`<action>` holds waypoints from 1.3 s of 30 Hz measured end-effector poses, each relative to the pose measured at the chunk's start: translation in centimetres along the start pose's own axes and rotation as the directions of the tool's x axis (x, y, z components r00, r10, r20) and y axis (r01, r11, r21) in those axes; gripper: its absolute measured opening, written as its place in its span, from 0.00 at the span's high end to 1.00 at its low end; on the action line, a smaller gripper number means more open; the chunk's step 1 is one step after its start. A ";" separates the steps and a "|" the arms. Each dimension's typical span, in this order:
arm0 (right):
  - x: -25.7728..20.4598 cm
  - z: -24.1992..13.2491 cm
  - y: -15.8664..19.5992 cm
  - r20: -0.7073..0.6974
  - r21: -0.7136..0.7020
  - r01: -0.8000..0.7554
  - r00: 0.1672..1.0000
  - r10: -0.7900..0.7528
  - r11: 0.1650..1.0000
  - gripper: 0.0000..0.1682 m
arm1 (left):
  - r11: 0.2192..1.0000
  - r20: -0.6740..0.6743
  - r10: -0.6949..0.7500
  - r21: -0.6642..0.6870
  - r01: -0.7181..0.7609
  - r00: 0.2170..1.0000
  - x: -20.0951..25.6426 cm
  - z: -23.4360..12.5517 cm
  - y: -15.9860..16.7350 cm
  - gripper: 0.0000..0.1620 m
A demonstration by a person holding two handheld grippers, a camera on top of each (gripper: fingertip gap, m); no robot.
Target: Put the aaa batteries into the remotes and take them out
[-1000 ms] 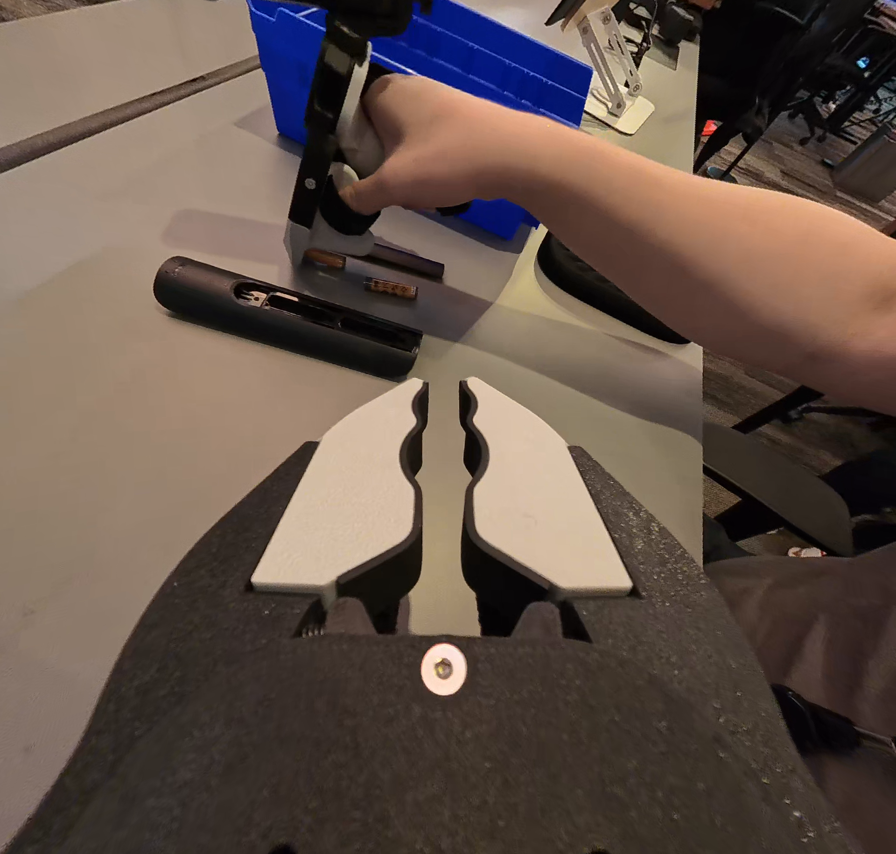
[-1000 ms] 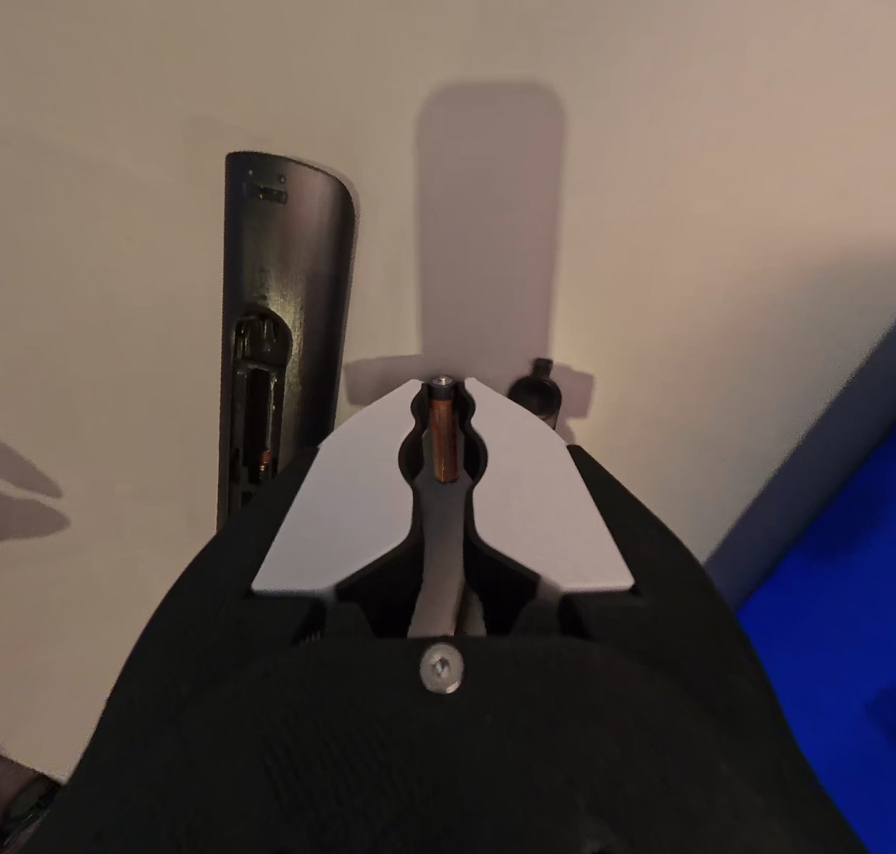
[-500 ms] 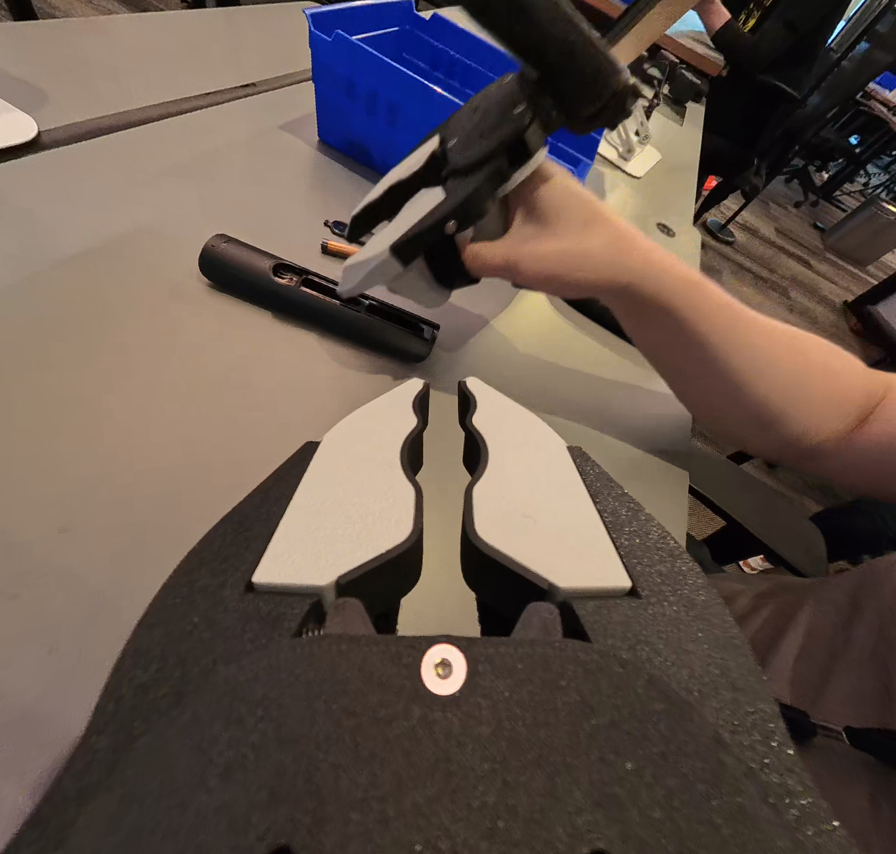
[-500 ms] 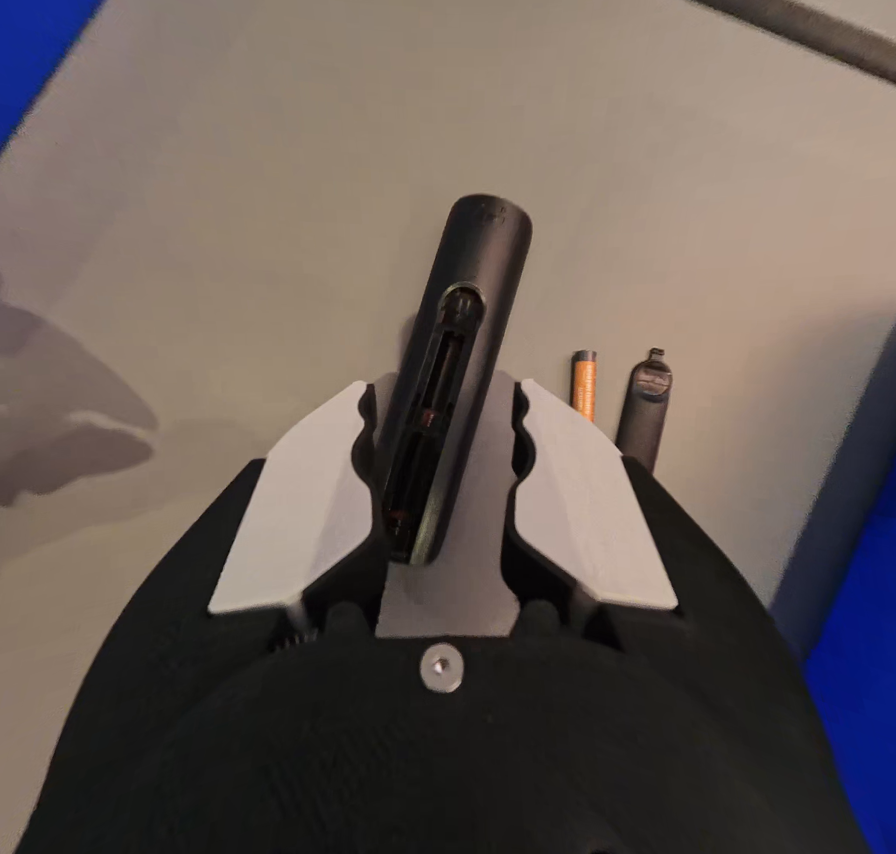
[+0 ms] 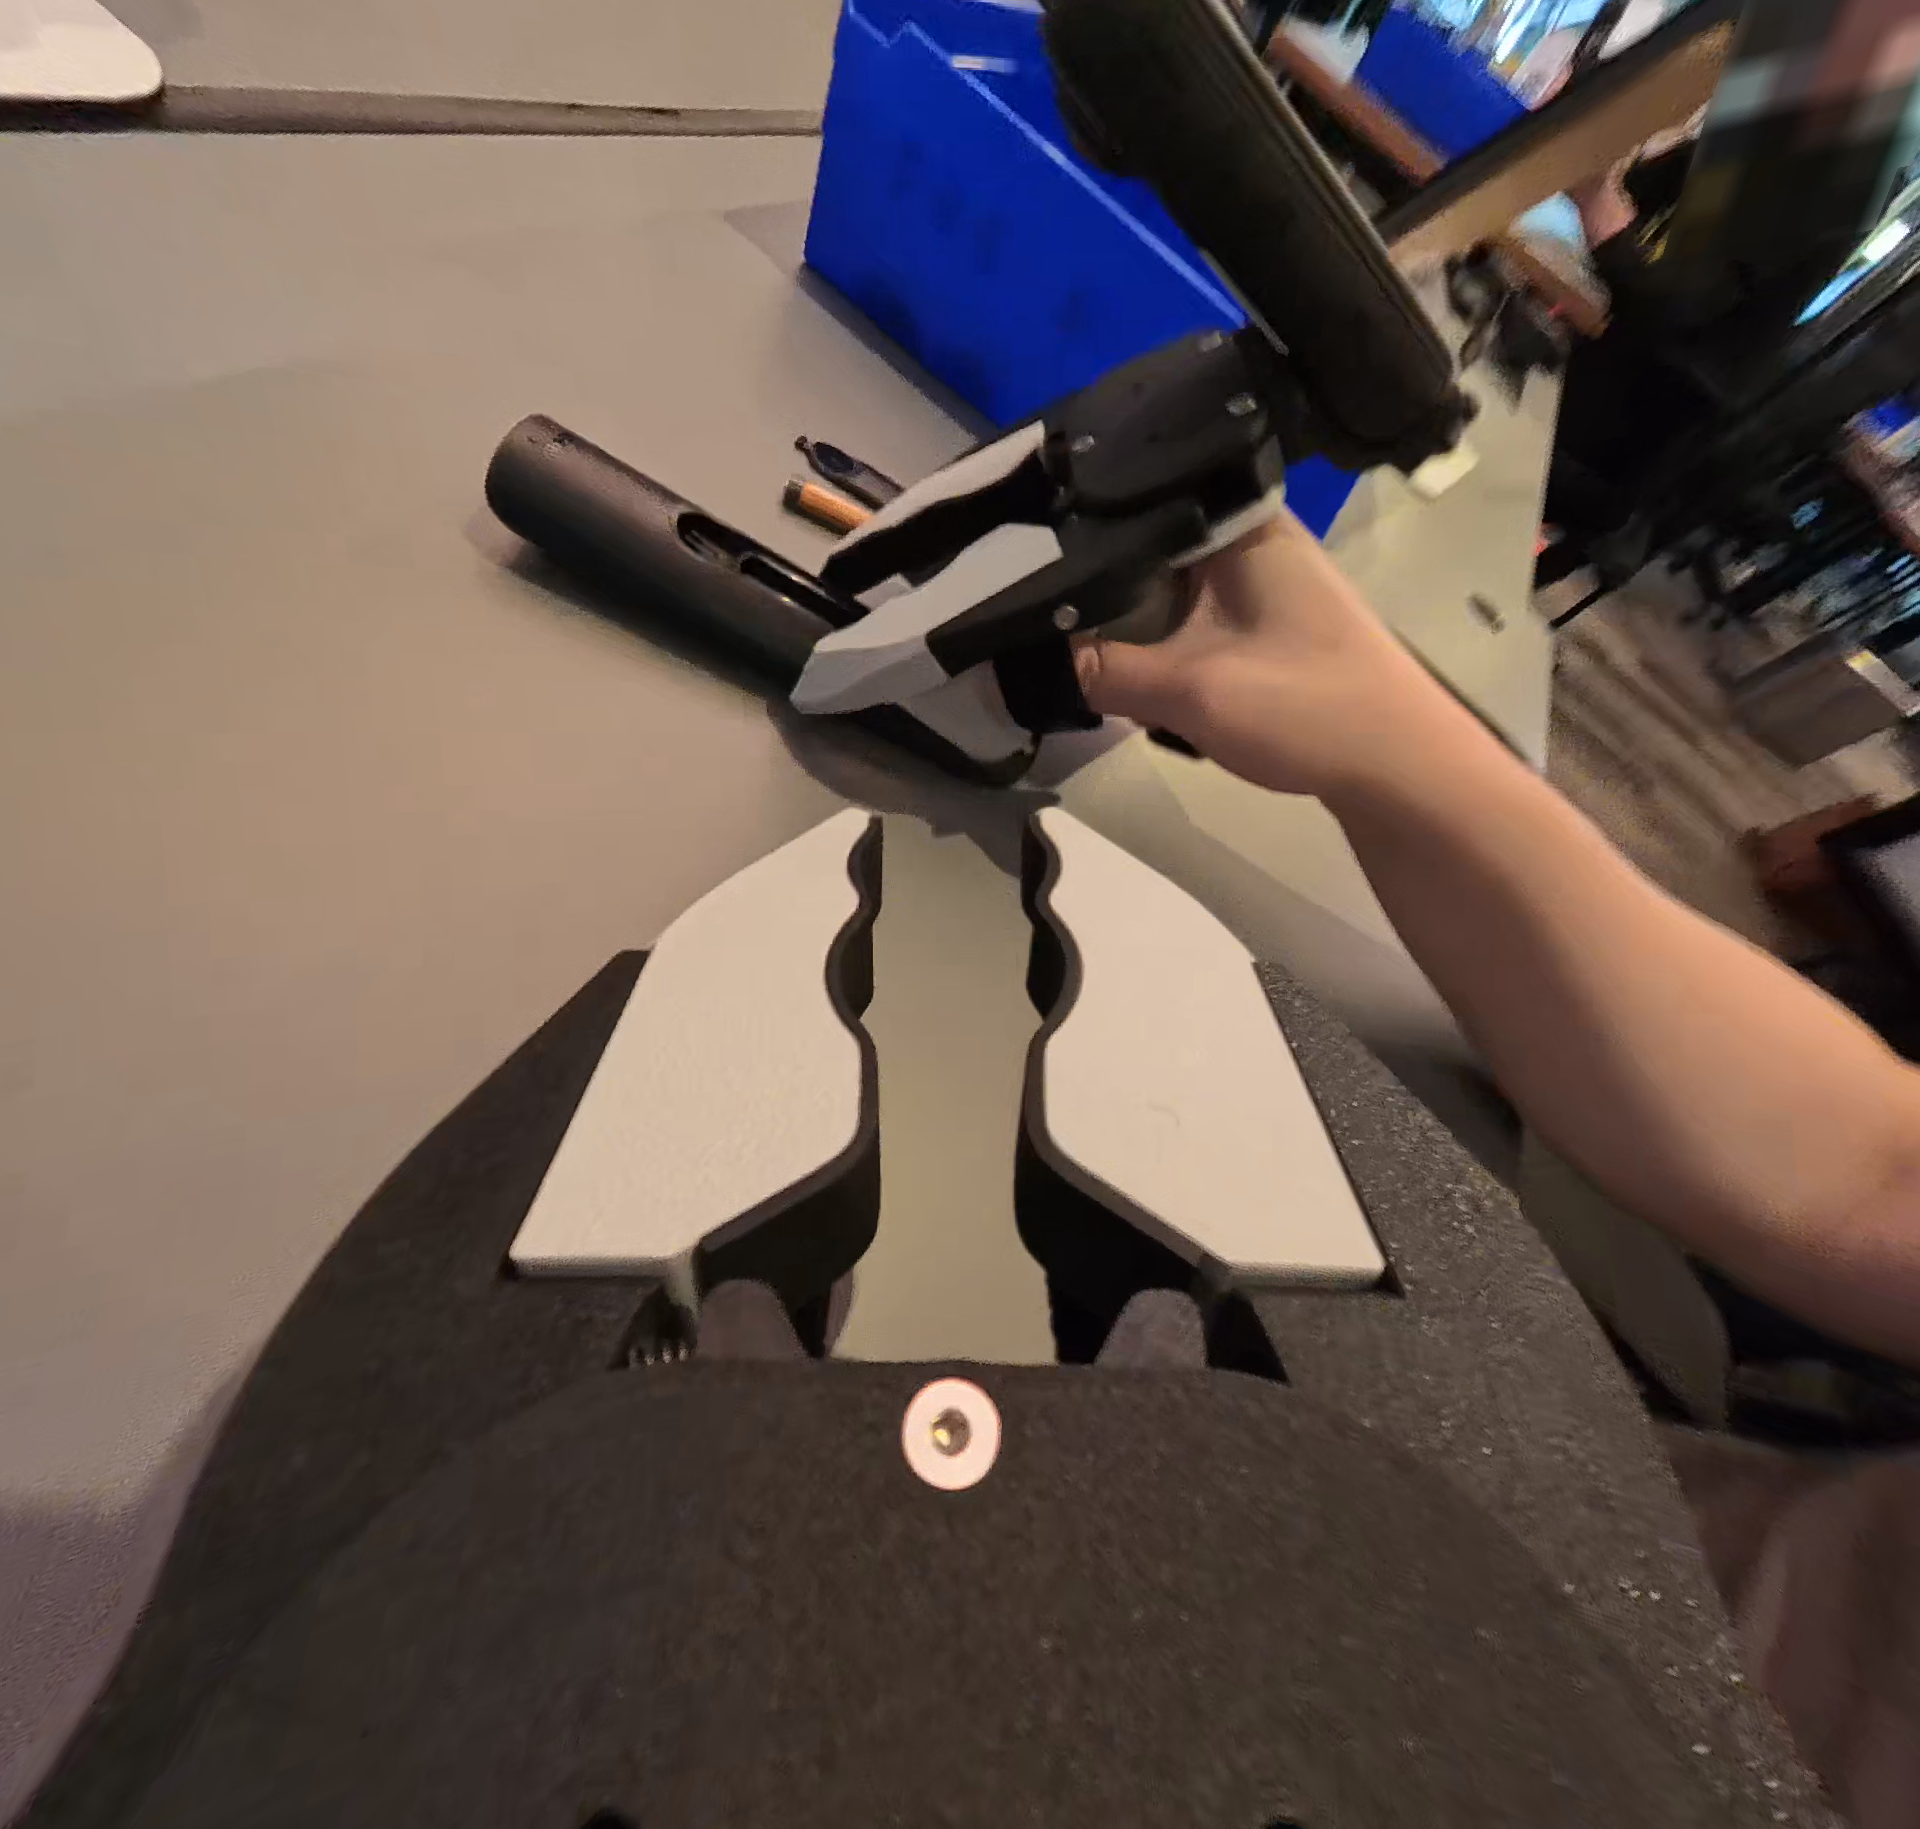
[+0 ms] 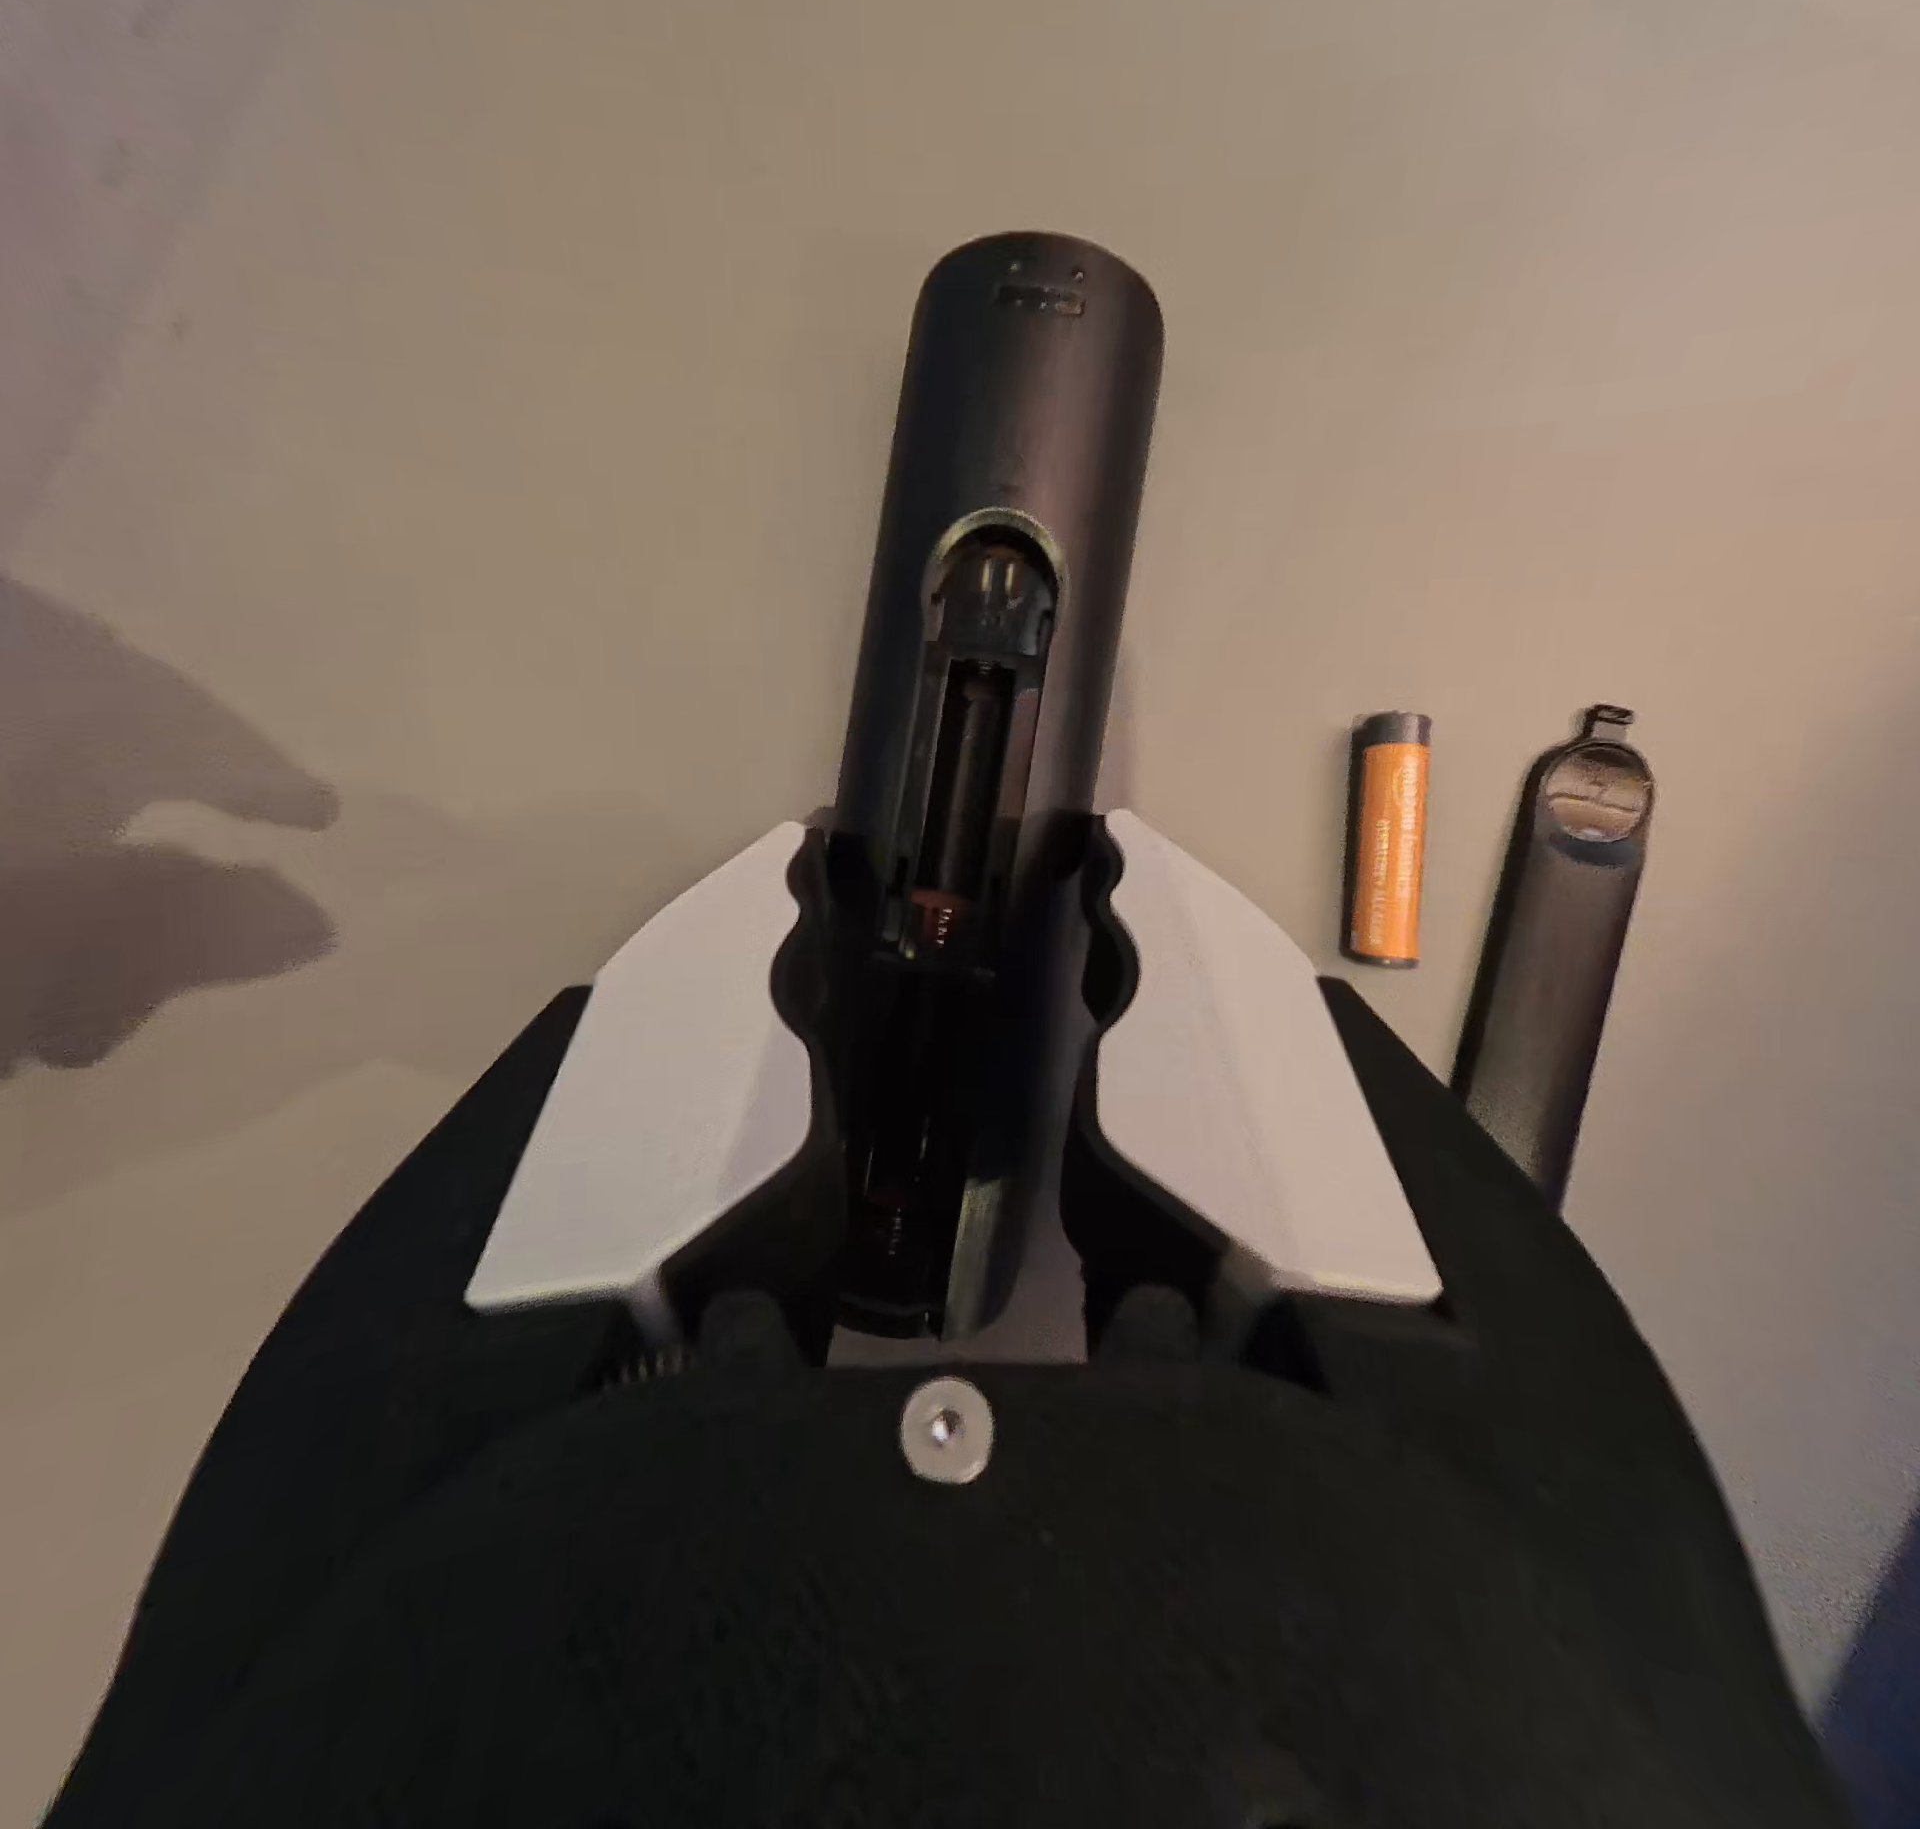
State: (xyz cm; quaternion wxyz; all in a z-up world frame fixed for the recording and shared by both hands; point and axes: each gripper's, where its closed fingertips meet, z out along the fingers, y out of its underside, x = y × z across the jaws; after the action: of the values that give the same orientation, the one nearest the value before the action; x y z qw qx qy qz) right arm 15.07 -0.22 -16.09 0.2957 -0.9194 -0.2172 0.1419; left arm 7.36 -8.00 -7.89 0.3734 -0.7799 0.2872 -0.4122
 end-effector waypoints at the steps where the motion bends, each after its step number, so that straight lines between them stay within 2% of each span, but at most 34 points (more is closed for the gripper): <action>1: -0.4 -0.3 -0.1 0.049 0.031 -0.022 0.999 0.020 0.999 0.71 | 0.999 -0.016 -0.027 0.028 0.027 1.000 -0.2 0.4 -0.2 0.84; 5: -2.5 -3.1 -1.1 0.271 0.183 -0.082 0.962 0.030 0.980 0.71 | 0.989 -0.056 -0.077 0.123 0.083 0.995 -0.9 1.4 -1.1 0.80; 8: -3.8 -6.3 -2.2 0.335 0.322 -0.043 0.940 -0.072 0.946 0.71 | 0.982 -0.073 -0.083 0.167 0.094 0.994 -1.1 1.4 -2.1 0.74; 11: -4.7 -9.2 -3.0 0.277 0.428 0.102 0.931 -0.238 0.898 0.71 | 0.968 -0.117 -0.073 0.231 0.098 0.990 -0.2 0.6 -3.8 0.72; 14: -5.5 -11.5 -3.5 0.186 0.477 0.290 0.889 -0.418 0.830 0.71 | 0.969 -0.103 -0.018 0.243 0.042 0.995 0.6 -0.6 -5.4 0.69; 16: -6.3 -12.6 -3.4 0.148 0.490 0.418 0.825 -0.546 0.765 0.71 | 0.974 -0.108 0.008 0.227 0.017 0.994 1.3 -1.5 -6.5 0.65; 20: -7.2 -14.0 -3.5 0.058 0.489 0.600 0.702 -0.710 0.633 0.71 | 0.990 -0.118 0.072 0.128 -0.057 0.990 2.4 -2.4 -7.6 0.66; 23: -7.4 -14.6 -3.9 -0.016 0.485 0.687 0.626 -0.780 0.541 0.71 | 0.989 -0.138 0.118 0.101 -0.104 0.983 3.8 -2.7 -8.5 0.66; 27: -7.8 -15.3 -4.3 -0.134 0.494 0.772 0.522 -0.842 0.399 0.71 | 0.987 -0.136 0.162 0.019 -0.161 0.977 4.3 -2.5 -8.8 0.70; 30: -7.9 -15.5 -4.4 -0.195 0.490 0.813 0.455 -0.869 0.316 0.71 | 0.990 -0.234 0.115 -0.054 -0.131 0.965 5.3 -2.3 -8.4 0.75; 35: -8.1 -15.1 -4.4 -0.243 0.444 0.862 0.377 -0.894 0.244 0.71 | 0.988 -0.305 0.083 -0.097 -0.118 0.949 5.9 -2.5 -8.4 0.82; 39: -8.1 -14.5 -4.5 -0.234 0.444 0.862 0.375 -0.897 0.245 0.71 | 0.990 -0.302 0.048 -0.113 -0.086 0.952 5.1 -2.5 -8.1 0.83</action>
State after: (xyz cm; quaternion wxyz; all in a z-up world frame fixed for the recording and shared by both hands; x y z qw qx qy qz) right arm 12.26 -7.85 -0.86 0.5416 -0.5225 -0.6577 0.0342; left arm 8.89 -8.23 1.93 0.2901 -0.7202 0.3919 -0.4935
